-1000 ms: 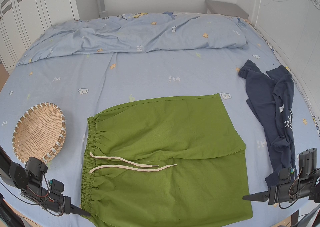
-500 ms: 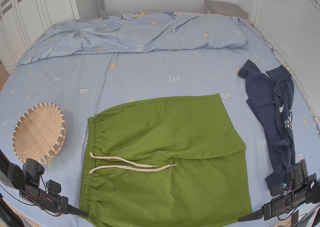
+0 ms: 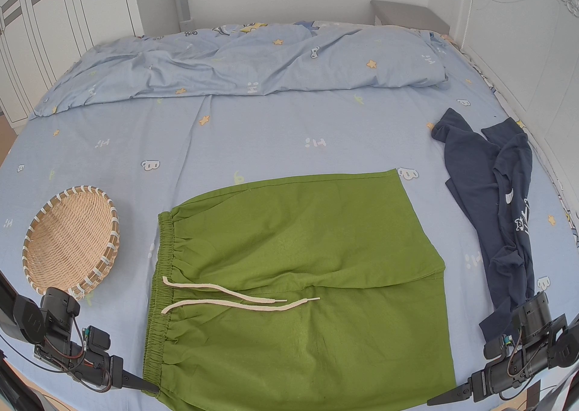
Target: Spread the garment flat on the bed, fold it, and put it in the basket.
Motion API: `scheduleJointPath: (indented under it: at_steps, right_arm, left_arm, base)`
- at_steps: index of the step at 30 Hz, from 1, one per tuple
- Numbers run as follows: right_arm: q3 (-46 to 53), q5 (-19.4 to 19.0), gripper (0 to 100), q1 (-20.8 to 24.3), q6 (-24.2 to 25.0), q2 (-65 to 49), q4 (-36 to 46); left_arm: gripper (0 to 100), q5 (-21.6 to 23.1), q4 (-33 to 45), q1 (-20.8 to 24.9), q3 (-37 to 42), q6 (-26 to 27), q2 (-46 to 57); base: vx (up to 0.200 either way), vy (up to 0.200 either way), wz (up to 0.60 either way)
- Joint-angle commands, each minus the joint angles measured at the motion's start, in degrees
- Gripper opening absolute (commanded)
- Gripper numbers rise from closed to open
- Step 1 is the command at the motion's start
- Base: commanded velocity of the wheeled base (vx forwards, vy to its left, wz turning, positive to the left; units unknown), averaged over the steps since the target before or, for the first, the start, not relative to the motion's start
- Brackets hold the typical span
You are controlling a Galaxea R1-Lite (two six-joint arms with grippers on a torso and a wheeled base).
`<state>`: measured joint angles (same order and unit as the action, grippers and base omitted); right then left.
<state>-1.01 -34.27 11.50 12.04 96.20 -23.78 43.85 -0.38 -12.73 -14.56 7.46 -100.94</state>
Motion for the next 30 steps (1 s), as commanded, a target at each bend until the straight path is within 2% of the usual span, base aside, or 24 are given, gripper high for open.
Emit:
scheduleJointPath:
  at_steps: [1,14,20,30]
  right_arm:
    - [-0.66,-0.01,100,-0.51,-1.94,6.55,-1.44]
    - [-2.59,-1.06,100,-0.42,-1.94,6.99,-2.06]
    - [-3.03,-5.37,100,-2.09,-1.94,6.9,-3.2]
    - [-2.24,-5.37,100,-2.53,-2.11,6.81,-3.11]
  left_arm:
    - [0,0.01,0.11,-0.02,0.14,0.01,0.13]
    - [0,0.01,0.03,-0.02,0.05,-0.08,0.13]
    - [0,0.01,0.03,-0.02,0.05,-0.08,0.22]
    - [0,0.01,0.03,-0.19,0.14,-0.08,0.22]
  base:
    - [0.0,0.0,0.0]
    - [0.0,0.0,0.0]
    - [0.0,0.0,0.0]
    - [0.0,0.0,0.0]
